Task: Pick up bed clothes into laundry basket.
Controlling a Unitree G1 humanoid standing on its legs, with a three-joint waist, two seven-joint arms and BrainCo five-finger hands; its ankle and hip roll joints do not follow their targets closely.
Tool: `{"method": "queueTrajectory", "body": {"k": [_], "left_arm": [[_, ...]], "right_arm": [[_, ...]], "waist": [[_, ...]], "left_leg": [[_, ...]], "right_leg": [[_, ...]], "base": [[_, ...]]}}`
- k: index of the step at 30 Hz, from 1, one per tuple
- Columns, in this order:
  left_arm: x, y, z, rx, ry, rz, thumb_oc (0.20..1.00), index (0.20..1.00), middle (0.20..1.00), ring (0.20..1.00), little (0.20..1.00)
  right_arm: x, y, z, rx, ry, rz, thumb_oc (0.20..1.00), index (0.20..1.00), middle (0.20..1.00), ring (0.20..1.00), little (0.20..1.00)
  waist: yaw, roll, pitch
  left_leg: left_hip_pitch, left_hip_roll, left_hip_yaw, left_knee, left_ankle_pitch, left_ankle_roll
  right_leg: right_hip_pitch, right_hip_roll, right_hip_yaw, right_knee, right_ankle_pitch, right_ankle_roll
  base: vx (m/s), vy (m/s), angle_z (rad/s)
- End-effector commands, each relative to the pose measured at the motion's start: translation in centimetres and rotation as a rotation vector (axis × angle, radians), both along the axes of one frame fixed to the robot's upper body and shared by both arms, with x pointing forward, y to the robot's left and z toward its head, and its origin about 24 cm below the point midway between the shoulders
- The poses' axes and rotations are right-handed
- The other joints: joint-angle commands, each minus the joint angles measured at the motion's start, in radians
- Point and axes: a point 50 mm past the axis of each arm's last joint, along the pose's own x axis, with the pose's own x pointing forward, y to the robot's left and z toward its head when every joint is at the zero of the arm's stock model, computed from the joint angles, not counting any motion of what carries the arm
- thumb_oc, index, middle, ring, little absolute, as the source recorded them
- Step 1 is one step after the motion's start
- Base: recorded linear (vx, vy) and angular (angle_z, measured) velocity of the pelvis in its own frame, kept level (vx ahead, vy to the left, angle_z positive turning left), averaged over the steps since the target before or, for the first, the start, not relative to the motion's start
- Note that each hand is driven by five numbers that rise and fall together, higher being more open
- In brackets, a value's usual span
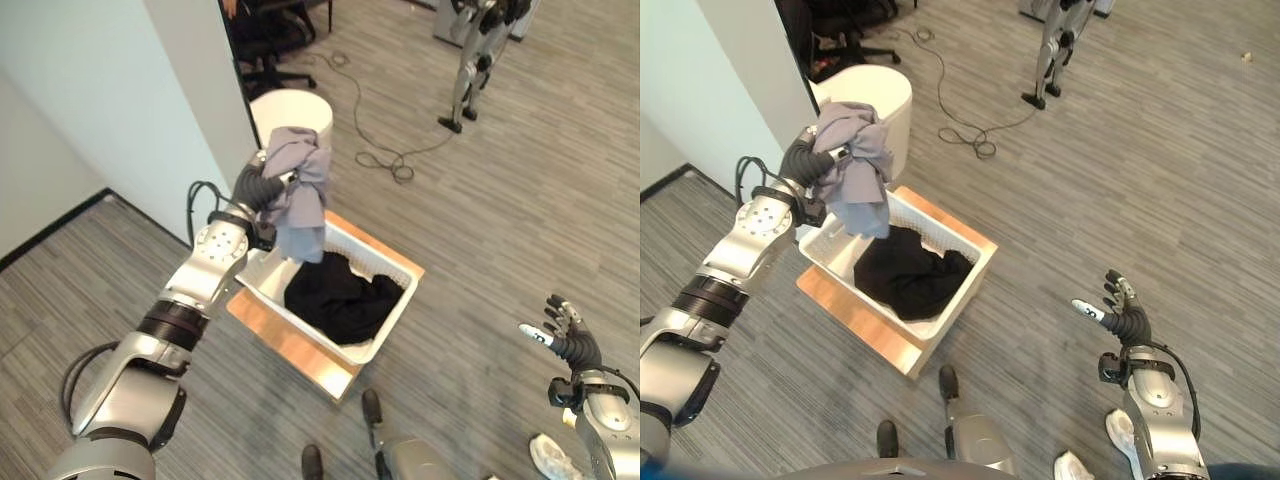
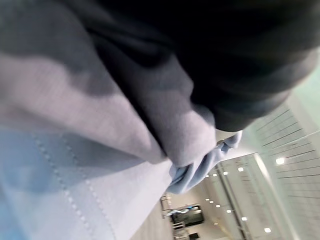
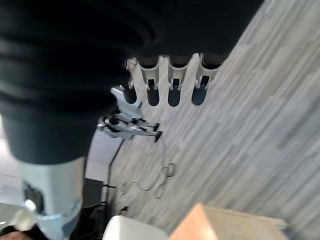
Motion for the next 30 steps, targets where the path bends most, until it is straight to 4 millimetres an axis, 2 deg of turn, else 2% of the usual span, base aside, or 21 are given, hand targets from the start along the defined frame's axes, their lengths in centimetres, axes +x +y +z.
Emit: {"method": "queueTrajectory", "body": {"k": [1, 3, 8, 11, 12, 14, 16, 19, 22, 25, 26, 27, 28, 30], "left_arm": [[0.4, -0.1, 4.2, 0.055, -0.167, 0.005, 0.2, 0.2, 0.2, 0.2, 0.2], [0.5, 0.2, 2.7, 0.111, -0.122, 0.034, 0.2, 0.2, 0.2, 0.2, 0.2], [0.5, 0.4, 1.0, 0.2, -0.07, 0.061, 0.2, 0.2, 0.2, 0.2, 0.2], [0.6, 1.2, -1.0, 0.305, -0.002, 0.122, 0.2, 0.2, 0.2, 0.2, 0.2], [0.6, 1.2, -1.0, 0.306, -0.003, 0.122, 0.2, 0.2, 0.2, 0.2, 0.2], [1.0, 1.9, -1.2, 0.487, 0.011, 0.186, 0.2, 0.2, 0.2, 0.2, 0.2], [1.0, 1.3, -1.2, 0.569, -0.007, 0.168, 0.2, 0.2, 0.2, 0.2, 0.2], [0.9, 0.8, -3.5, 0.628, 0.056, 0.157, 0.2, 0.2, 0.2, 0.2, 0.2], [1.2, 0.3, -5.0, 0.659, 0.1, 0.165, 0.2, 0.2, 0.2, 0.2, 0.2], [1.4, -0.3, -5.0, 0.666, 0.095, 0.154, 0.2, 0.2, 0.2, 0.2, 0.2], [1.4, -0.7, -5.1, 0.664, 0.094, 0.141, 0.492, 0.492, 0.492, 0.492, 0.492], [1.4, -0.7, -5.2, 0.663, 0.094, 0.141, 0.642, 0.642, 0.642, 0.642, 0.642], [1.4, -0.9, -5.1, 0.66, 0.086, 0.135, 1.0, 1.0, 1.0, 1.0, 1.0], [1.3, -1.4, -4.9, 0.656, 0.07, 0.126, 1.0, 1.0, 1.0, 1.0, 1.0]], "right_arm": [[0.9, -2.2, 3.8, -0.077, -0.166, -0.049, 1.0, 1.0, 1.0, 1.0, 1.0], [0.9, -2.2, 3.8, -0.079, -0.165, -0.053, 1.0, 1.0, 1.0, 1.0, 1.0], [0.8, -2.4, 3.9, -0.086, -0.163, -0.061, 1.0, 1.0, 1.0, 1.0, 1.0], [0.9, -2.6, 4.1, -0.097, -0.17, -0.067, 1.0, 1.0, 1.0, 1.0, 1.0], [0.9, -2.6, 4.1, -0.097, -0.17, -0.067, 1.0, 1.0, 1.0, 1.0, 1.0], [0.5, -2.7, 4.0, -0.103, -0.163, -0.075, 1.0, 1.0, 1.0, 1.0, 1.0], [0.4, -2.7, 3.9, -0.112, -0.161, -0.079, 1.0, 1.0, 1.0, 1.0, 1.0], [0.6, -2.6, 4.0, -0.104, -0.176, -0.082, 1.0, 1.0, 1.0, 1.0, 1.0], [0.9, -2.4, 4.2, -0.099, -0.192, -0.069, 1.0, 1.0, 1.0, 1.0, 1.0], [0.8, -2.2, 4.2, -0.095, -0.195, -0.067, 1.0, 1.0, 1.0, 1.0, 1.0], [0.8, -2.2, 4.2, -0.096, -0.197, -0.071, 1.0, 1.0, 1.0, 1.0, 1.0], [0.8, -2.2, 4.2, -0.096, -0.197, -0.071, 1.0, 1.0, 1.0, 1.0, 1.0], [0.8, -2.2, 4.3, -0.097, -0.2, -0.07, 1.0, 1.0, 1.0, 1.0, 1.0], [1.0, -2.1, 4.2, -0.091, -0.202, -0.07, 1.0, 1.0, 1.0, 1.0, 1.0]], "waist": [[0.011, 0.042, 0.028], [0.015, 0.037, 0.046], [0.021, 0.029, 0.074], [0.022, 0.009, 0.104], [0.023, 0.009, 0.104], [0.023, -0.006, 0.127], [0.026, -0.009, 0.137], [0.03, -0.009, 0.143], [0.028, -0.013, 0.149], [0.027, -0.013, 0.151], [0.026, -0.012, 0.152], [0.026, -0.012, 0.151], [0.026, -0.011, 0.152], [0.028, -0.008, 0.15]], "left_leg": [[-0.031, 0.052, 0.04, 0.004, 0.025, -0.028], [-0.035, 0.053, 0.035, 0.004, 0.026, -0.027], [-0.048, 0.053, 0.028, 0.004, 0.03, -0.026], [-0.063, 0.057, 0.027, 0.004, 0.037, -0.025], [-0.063, 0.057, 0.027, 0.004, 0.037, -0.025], [-0.068, 0.06, 0.025, 0.004, 0.04, -0.025], [-0.068, 0.059, 0.021, 0.004, 0.04, -0.025], [-0.069, 0.057, 0.019, 0.004, 0.038, -0.023], [-0.071, 0.059, 0.022, 0.004, 0.035, -0.022], [-0.072, 0.059, 0.023, 0.004, 0.034, -0.021], [-0.072, 0.059, 0.023, 0.004, 0.033, -0.021], [-0.073, 0.059, 0.023, 0.004, 0.033, -0.021], [-0.074, 0.058, 0.022, 0.004, 0.033, -0.02], [-0.075, 0.058, 0.021, 0.004, 0.034, -0.02]], "right_leg": [[0.104, -0.007, -0.029, 0.013, -0.133, 0.077], [0.1, -0.006, -0.034, 0.013, -0.134, 0.075], [0.091, -0.005, -0.042, 0.013, -0.132, 0.075], [0.074, 0.0, -0.041, 0.013, -0.124, 0.074], [0.073, -0.001, -0.041, 0.013, -0.123, 0.074], [0.07, 0.002, -0.044, 0.013, -0.119, 0.072], [0.07, 0.001, -0.047, 0.013, -0.119, 0.072], [0.071, 0.001, -0.05, 0.013, -0.122, 0.072], [0.067, 0.001, -0.048, 0.013, -0.121, 0.072], [0.066, 0.001, -0.049, 0.013, -0.12, 0.071], [0.065, 0.0, -0.05, 0.013, -0.121, 0.071], [0.065, 0.0, -0.05, 0.013, -0.121, 0.071], [0.063, 0.0, -0.051, 0.013, -0.12, 0.07], [0.063, -0.002, -0.052, 0.013, -0.12, 0.069]], "base": [[-0.01, -0.007, -0.06], [-0.01, -0.006, -0.02], [-0.04, -0.005, 0.03], [-0.06, -0.015, 0.04], [-0.05, -0.028, -0.04], [-0.06, -0.028, -0.02], [-0.02, -0.006, 0.0], [0.0, 0.0, 0.0], [0.0, 0.0, 0.0], [0.0, 0.0, 0.0], [0.0, 0.0, 0.0], [0.0, 0.0, 0.0], [0.0, 0.0, 0.0], [0.0, 0.0, 0.0]]}}
